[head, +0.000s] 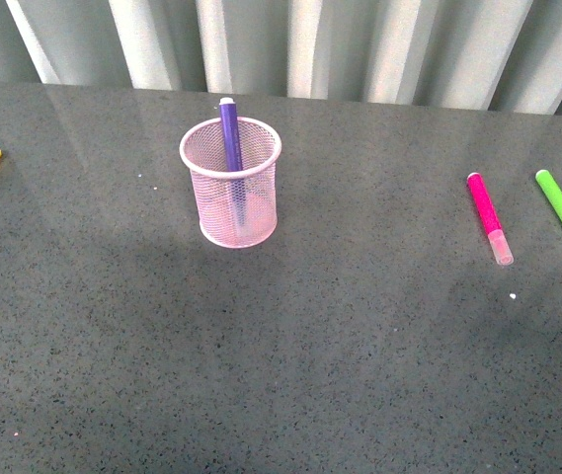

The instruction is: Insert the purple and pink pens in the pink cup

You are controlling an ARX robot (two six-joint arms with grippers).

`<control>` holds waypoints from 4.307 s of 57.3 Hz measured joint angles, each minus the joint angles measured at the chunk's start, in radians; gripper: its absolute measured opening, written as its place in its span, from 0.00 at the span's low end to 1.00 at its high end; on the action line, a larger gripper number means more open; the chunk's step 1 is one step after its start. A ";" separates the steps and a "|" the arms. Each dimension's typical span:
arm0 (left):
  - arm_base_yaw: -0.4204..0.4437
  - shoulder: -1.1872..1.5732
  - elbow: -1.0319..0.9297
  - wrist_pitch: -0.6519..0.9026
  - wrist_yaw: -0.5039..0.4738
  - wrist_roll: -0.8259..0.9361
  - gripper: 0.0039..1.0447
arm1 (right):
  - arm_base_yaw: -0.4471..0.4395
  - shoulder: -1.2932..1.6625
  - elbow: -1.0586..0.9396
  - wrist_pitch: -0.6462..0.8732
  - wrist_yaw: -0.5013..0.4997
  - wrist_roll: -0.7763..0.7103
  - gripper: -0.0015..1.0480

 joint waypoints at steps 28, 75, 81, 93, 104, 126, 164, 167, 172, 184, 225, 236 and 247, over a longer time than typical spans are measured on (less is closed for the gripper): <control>0.074 -0.401 -0.116 -0.285 0.070 0.002 0.03 | 0.000 0.000 0.000 0.000 0.000 0.000 0.93; 0.074 -0.943 -0.136 -0.781 0.071 0.002 0.03 | 0.000 0.000 0.000 0.000 0.000 0.000 0.93; 0.074 -0.977 -0.136 -0.815 0.071 0.002 0.03 | 0.000 0.000 0.000 0.000 0.000 0.000 0.93; 0.074 -1.044 -0.136 -0.882 0.071 0.002 0.03 | 0.000 0.000 0.000 0.000 0.000 0.000 0.93; 0.074 -1.196 -0.136 -1.067 0.072 0.002 0.03 | 0.000 0.000 0.000 0.000 0.000 0.000 0.93; 0.074 -1.235 -0.136 -1.081 0.072 0.002 0.24 | 0.000 0.000 0.000 0.000 0.000 0.000 0.93; 0.074 -1.236 -0.136 -1.081 0.072 0.004 0.94 | -0.087 1.448 0.653 0.000 -0.019 -0.002 0.93; 0.074 -1.236 -0.136 -1.081 0.072 0.004 0.94 | -0.074 1.485 0.686 0.015 0.000 -0.006 0.93; 0.074 -1.236 -0.136 -1.081 0.072 0.004 0.94 | -0.058 1.538 0.740 0.020 0.003 -0.003 0.93; 0.074 -1.236 -0.136 -1.081 0.072 0.004 0.94 | -0.023 1.691 0.851 0.035 -0.009 0.041 0.93; 0.074 -1.236 -0.136 -1.081 0.072 0.004 0.94 | 0.026 2.021 1.093 0.055 0.024 0.078 0.93; 0.074 -1.236 -0.136 -1.081 0.072 0.004 0.94 | 0.050 2.087 1.133 0.061 0.024 0.077 0.93; 0.074 -1.236 -0.136 -1.081 0.072 0.004 0.94 | 0.066 2.150 1.187 0.060 0.025 0.083 0.93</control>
